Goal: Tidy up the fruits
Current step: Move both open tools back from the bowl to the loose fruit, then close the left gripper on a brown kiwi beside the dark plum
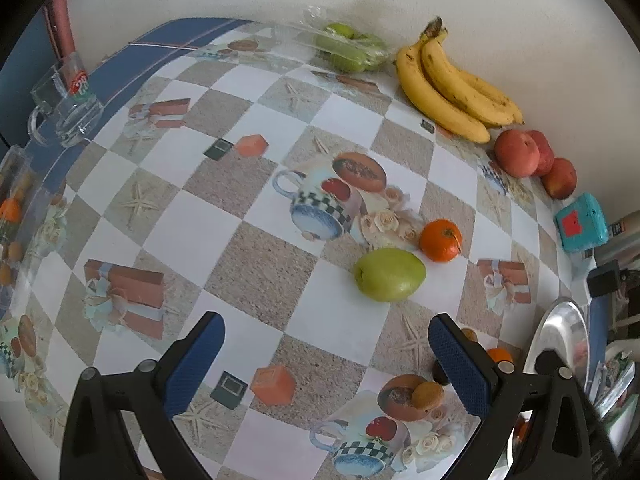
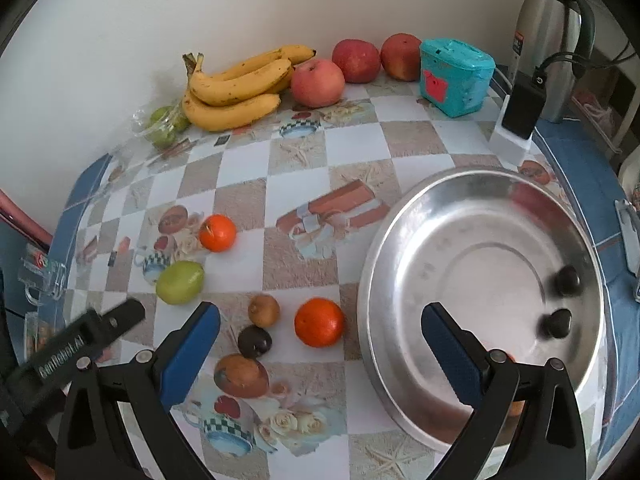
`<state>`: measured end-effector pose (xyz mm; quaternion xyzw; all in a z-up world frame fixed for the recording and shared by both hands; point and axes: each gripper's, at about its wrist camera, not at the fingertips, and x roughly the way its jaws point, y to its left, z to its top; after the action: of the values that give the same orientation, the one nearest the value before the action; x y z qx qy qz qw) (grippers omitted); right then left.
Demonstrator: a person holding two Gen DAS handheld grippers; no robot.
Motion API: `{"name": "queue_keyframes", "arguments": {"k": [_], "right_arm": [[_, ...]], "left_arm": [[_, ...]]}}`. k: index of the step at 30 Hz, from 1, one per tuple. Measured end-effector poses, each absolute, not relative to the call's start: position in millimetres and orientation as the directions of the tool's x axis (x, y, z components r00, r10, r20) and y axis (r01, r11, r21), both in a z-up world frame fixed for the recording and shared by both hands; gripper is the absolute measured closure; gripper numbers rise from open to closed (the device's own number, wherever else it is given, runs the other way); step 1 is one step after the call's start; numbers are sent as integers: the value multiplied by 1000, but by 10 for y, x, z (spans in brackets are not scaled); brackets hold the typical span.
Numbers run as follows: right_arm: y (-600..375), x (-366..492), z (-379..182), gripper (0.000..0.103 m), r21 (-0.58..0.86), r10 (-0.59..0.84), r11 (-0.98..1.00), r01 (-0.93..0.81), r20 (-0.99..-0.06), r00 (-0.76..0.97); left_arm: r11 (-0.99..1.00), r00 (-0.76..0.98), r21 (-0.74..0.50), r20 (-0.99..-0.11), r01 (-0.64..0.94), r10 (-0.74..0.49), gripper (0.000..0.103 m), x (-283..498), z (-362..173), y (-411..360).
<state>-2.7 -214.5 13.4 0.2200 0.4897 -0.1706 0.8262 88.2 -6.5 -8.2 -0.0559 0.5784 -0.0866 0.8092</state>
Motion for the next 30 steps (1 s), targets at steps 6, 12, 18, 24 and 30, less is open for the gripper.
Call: {"name": "queue_keyframes", "arguments": {"k": [6, 12, 18, 24, 30], "right_arm": [[-2246, -155, 21, 2, 170, -79, 823, 542, -911, 405], [-2384, -380, 27, 2, 178, -94, 782, 598, -914, 395], [-2405, -436, -29, 2, 163, -88, 764, 624, -932, 351], [-2417, -432, -27, 2, 166, -86, 761, 627, -933, 350], [-2416, -431, -28, 2, 164, -89, 762, 627, -932, 351]], "left_arm": [[974, 256, -179, -944, 135, -209, 0, 808, -212, -246], [963, 213, -159, -955, 218, -206, 1, 690, -306, -459], [949, 206, -130, -959, 288, -194, 5, 605, -329, -638], [935, 177, -141, -962, 326, -207, 17, 562, -378, -741], [915, 138, -173, -962, 366, -237, 38, 502, -416, -857]]}}
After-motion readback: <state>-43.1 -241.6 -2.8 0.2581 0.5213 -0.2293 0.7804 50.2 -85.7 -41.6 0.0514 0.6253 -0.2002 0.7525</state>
